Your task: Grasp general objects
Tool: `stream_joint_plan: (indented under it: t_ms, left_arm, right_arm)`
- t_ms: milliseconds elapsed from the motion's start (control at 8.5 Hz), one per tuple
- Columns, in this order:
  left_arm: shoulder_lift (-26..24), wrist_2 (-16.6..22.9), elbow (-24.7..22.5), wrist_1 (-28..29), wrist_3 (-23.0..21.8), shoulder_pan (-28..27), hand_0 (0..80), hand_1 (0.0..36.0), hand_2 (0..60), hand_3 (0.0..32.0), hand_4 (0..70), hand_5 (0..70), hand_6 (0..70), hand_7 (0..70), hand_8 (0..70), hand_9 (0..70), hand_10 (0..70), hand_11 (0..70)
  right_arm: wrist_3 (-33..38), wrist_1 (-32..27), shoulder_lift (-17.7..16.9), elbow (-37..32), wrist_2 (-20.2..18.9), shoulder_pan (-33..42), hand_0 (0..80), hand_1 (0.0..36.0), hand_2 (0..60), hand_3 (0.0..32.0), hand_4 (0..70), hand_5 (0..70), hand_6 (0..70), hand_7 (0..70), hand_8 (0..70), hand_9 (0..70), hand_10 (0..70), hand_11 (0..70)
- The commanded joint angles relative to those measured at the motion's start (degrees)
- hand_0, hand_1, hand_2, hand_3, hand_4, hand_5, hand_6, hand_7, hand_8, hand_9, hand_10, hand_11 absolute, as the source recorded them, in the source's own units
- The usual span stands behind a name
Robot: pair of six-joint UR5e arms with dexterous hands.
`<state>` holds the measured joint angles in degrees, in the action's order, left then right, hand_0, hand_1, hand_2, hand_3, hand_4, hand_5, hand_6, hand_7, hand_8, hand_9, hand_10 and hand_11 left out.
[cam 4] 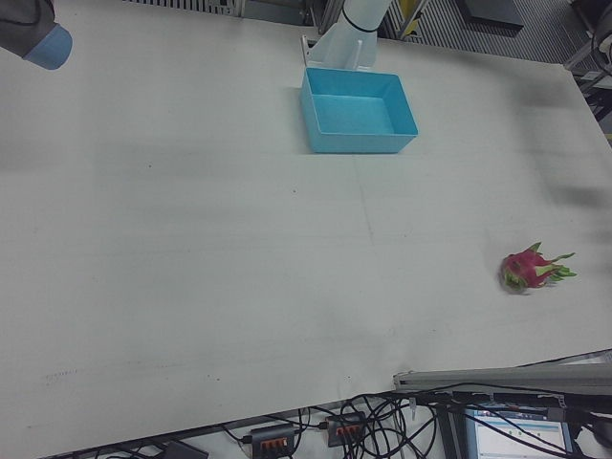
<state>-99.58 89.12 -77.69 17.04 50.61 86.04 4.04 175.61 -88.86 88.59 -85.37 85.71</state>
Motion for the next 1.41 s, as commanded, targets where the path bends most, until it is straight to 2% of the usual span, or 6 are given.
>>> stream_joint_plan:
  t_ms: [0,353,588,1059,1294]
  left_arm:
    - [0.0,0.09,-0.71,-0.08,-0.07,0.09,62.3,26.5,4.0,14.0,1.0,0.0,0.0,1.1,0.0,0.0,0.0,3.0]
    - [0.09,0.09,-1.15,-0.08,0.19,-0.17,61.5,25.9,3.6,13.8,1.1,0.0,0.0,1.2,0.0,0.0,0.0,3.1]
    - [0.26,0.17,-0.98,0.18,2.21,-0.18,59.7,24.6,3.7,14.6,0.8,0.0,0.0,0.7,0.0,0.0,0.1,3.2]
    - [1.23,0.09,-0.98,2.38,1.51,0.26,57.6,23.1,4.1,16.2,0.0,0.0,0.0,0.1,0.0,0.0,0.4,3.4]
    - [1.76,0.17,-2.11,3.26,0.2,1.66,58.8,24.1,4.8,16.6,0.3,0.0,0.0,0.2,0.0,0.0,0.1,3.2]
  right_arm:
    - [0.0,0.0,0.0,0.0,0.03,-0.01,0.0,0.0,0.0,0.0,0.0,0.0,0.0,0.0,0.0,0.0,0.0,0.0]
    - [0.0,0.0,0.0,0.0,-0.06,-0.01,0.0,0.0,0.0,0.0,0.0,0.0,0.0,0.0,0.0,0.0,0.0,0.0]
    - [0.0,0.0,0.0,0.0,0.03,-0.01,0.0,0.0,0.0,0.0,0.0,0.0,0.0,0.0,0.0,0.0,0.0,0.0]
    - [0.0,0.0,0.0,0.0,0.03,-0.01,0.0,0.0,0.0,0.0,0.0,0.0,0.0,0.0,0.0,0.0,0.0,0.0]
    - [0.0,0.0,0.0,0.0,0.03,-0.01,0.0,0.0,0.0,0.0,0.0,0.0,0.0,0.0,0.0,0.0,0.0,0.0]
